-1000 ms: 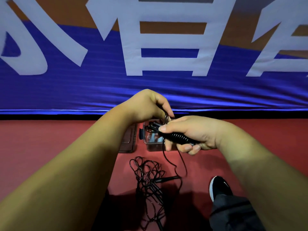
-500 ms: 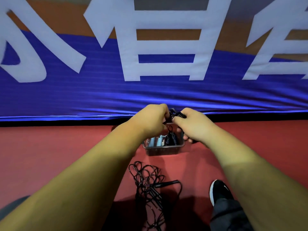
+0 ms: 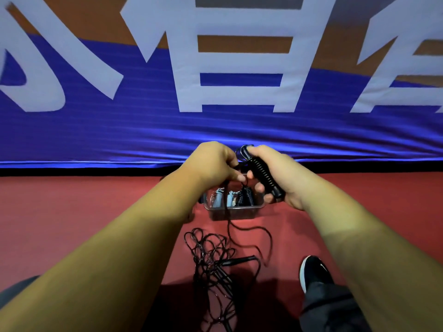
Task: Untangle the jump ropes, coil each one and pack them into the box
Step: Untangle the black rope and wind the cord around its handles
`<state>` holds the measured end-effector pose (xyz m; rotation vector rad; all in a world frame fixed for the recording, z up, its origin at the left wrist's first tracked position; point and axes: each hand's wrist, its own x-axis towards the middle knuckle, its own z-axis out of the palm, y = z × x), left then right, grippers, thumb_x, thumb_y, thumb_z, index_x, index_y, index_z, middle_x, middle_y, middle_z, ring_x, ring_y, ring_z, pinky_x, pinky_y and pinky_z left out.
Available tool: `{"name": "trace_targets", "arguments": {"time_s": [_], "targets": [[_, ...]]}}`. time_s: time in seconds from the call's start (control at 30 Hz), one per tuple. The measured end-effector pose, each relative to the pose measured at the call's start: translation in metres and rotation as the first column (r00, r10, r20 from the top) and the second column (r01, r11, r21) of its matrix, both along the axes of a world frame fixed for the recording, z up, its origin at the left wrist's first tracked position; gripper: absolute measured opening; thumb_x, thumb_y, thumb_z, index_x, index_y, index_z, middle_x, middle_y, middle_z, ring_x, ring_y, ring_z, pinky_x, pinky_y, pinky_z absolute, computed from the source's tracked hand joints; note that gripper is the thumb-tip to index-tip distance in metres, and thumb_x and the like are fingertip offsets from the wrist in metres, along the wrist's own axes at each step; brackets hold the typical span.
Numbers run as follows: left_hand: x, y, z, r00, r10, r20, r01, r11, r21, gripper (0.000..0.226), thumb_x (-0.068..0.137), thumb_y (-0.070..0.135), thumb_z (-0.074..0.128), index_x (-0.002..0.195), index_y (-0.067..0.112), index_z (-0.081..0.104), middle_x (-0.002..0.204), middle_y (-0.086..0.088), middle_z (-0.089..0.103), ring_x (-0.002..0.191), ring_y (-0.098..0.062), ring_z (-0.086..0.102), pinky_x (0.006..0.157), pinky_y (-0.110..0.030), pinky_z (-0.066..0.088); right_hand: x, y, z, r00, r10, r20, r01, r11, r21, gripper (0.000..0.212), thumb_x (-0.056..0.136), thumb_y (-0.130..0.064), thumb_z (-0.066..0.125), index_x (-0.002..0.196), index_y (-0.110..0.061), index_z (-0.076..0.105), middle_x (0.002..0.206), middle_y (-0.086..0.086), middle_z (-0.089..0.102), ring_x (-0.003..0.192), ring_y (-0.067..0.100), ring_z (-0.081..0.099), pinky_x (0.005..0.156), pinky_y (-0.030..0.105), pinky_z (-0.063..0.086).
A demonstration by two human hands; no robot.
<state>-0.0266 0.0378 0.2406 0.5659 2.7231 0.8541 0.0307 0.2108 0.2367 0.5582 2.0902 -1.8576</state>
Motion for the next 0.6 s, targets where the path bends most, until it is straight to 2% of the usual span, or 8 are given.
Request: {"name": "trace_targets", "arguments": {"time_s": [0.1, 0.2, 0.23, 0.3, 0.4, 0.47, 0.5, 0.6], "targets": [[-0.001, 0.0, 0.002, 0.995, 0.005, -0.098, -0.013, 0.997, -0.075, 0.032, 0.078, 0.038, 0.09, 0.084, 0.013, 0.071, 0.077, -0.008, 0.071, 0.066, -0.019, 0.061, 0.068, -0.035, 0.052, 0.001, 0.0, 0.0, 0.999, -0.052, -0.013, 0.052, 0.999, -0.018, 0.045, 0.1, -0.061, 0.06, 0.104, -0.017, 0.07, 0.087, 0.002, 0.069, 0.055, 0.016, 0.049, 0.054, 0.025, 0.034], [0.002, 0.001, -0.002, 0.977, 0.029, -0.21, -0.05, 0.994, -0.097, 0.021, 0.088, 0.034, 0.079, 0.086, 0.016, 0.069, 0.074, 0.0, 0.064, 0.077, -0.021, 0.062, 0.063, -0.032, 0.04, 0.002, -0.002, -0.001, 0.996, -0.08, -0.043, 0.08, 0.997, -0.009, 0.037, 0.103, -0.056, 0.059, 0.109, -0.02, 0.065, 0.089, 0.001, 0.068, 0.052, 0.015, 0.047, 0.052, 0.024, 0.032], [0.002, 0.001, -0.004, 0.986, 0.068, -0.154, -0.071, 0.997, -0.013, 0.019, 0.089, 0.035, 0.078, 0.086, 0.017, 0.07, 0.072, 0.003, 0.064, 0.073, -0.019, 0.062, 0.062, -0.03, 0.04, 0.001, -0.002, -0.001, 0.994, -0.095, -0.06, 0.095, 0.995, -0.011, 0.037, 0.103, -0.056, 0.059, 0.109, -0.02, 0.064, 0.088, 0.001, 0.067, 0.051, 0.014, 0.046, 0.051, 0.024, 0.032], [0.003, 0.0, -0.005, 0.987, 0.077, 0.143, -0.116, 0.948, 0.297, 0.024, 0.09, 0.038, 0.079, 0.085, 0.016, 0.073, 0.071, 0.001, 0.066, 0.065, -0.016, 0.058, 0.063, -0.028, 0.044, -0.001, -0.001, 0.001, 0.988, -0.126, -0.088, 0.125, 0.992, -0.02, 0.037, 0.103, -0.056, 0.06, 0.11, -0.02, 0.064, 0.086, 0.0, 0.067, 0.049, 0.014, 0.045, 0.05, 0.023, 0.032], [0.009, -0.002, 0.007, 0.858, -0.109, 0.502, -0.263, 0.746, 0.611, 0.029, 0.104, 0.033, 0.063, 0.099, 0.006, 0.071, 0.077, -0.003, 0.068, 0.068, -0.015, 0.059, 0.068, -0.033, 0.057, -0.002, 0.0, 0.002, 0.985, -0.131, -0.115, 0.133, 0.991, 0.007, 0.039, 0.101, -0.057, 0.06, 0.107, -0.019, 0.066, 0.086, 0.0, 0.068, 0.049, 0.014, 0.046, 0.05, 0.025, 0.033], [0.014, 0.001, 0.015, 0.758, -0.155, 0.634, -0.383, 0.681, 0.624, 0.034, 0.109, 0.034, 0.053, 0.107, 0.002, 0.066, 0.078, -0.004, 0.072, 0.064, -0.012, 0.063, 0.068, -0.031, 0.063, -0.002, -0.002, 0.0, 0.984, -0.113, -0.138, 0.121, 0.991, 0.057, 0.039, 0.102, -0.058, 0.059, 0.099, -0.019, 0.065, 0.085, 0.0, 0.068, 0.048, 0.014, 0.047, 0.049, 0.025, 0.034], [0.016, 0.002, 0.017, 0.728, -0.142, 0.671, -0.428, 0.67, 0.607, 0.034, 0.109, 0.035, 0.052, 0.105, 0.003, 0.064, 0.078, -0.003, 0.072, 0.058, -0.01, 0.06, 0.059, -0.028, 0.062, -0.002, -0.003, -0.001, 0.984, -0.102, -0.148, 0.115, 0.99, 0.083, 0.04, 0.102, -0.058, 0.058, 0.098, -0.019, 0.065, 0.085, 0.001, 0.069, 0.047, 0.014, 0.047, 0.048, 0.025, 0.035], [0.012, 0.003, 0.017, 0.678, -0.129, 0.723, -0.53, 0.597, 0.603, 0.034, 0.111, 0.035, 0.047, 0.102, 0.005, 0.06, 0.066, 0.005, 0.057, 0.043, -0.004, 0.032, 0.038, -0.017, 0.029, -0.001, -0.005, 0.001, 0.983, -0.078, -0.163, 0.096, 0.99, 0.104, 0.042, 0.103, -0.058, 0.056, 0.104, -0.017, 0.066, 0.085, 0.0, 0.068, 0.046, 0.013, 0.046, 0.047, 0.025, 0.033]]}}
